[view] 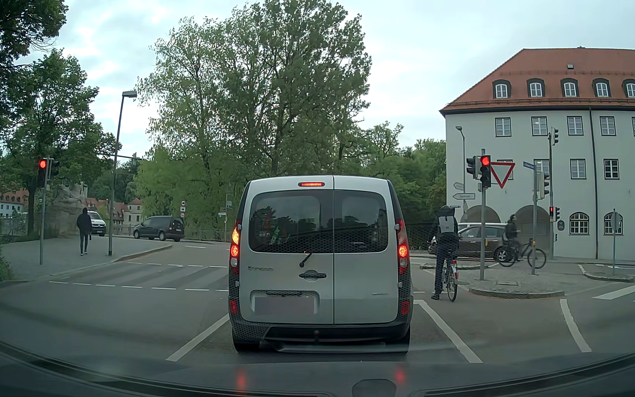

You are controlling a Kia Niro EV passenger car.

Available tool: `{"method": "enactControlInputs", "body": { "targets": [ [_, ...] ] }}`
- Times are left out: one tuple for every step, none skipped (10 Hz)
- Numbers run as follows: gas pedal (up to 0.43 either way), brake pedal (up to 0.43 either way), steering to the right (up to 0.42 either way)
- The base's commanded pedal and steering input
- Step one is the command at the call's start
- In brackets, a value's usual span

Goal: Follow the waypoints while adhering to traffic rules and regulations

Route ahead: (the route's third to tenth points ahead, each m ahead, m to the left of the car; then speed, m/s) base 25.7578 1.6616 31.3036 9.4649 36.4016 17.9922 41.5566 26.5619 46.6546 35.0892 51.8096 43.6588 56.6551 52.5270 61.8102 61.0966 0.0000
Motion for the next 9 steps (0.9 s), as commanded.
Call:
{"method": "enactControlInputs", "body": {
  "targets": [
    [0.0, 0.244, -0.005],
    [0.0, 0.244, -0.005],
    [0.0, 0.244, -0.005],
    [0.0, 0.244, -0.005],
    [0.0, 0.244, -0.005],
    [0.0, 0.244, -0.005],
    [0.0, 0.244, -0.005],
    [0.0, 0.244, -0.005],
    [0.0, 0.244, -0.005]
  ]
}}
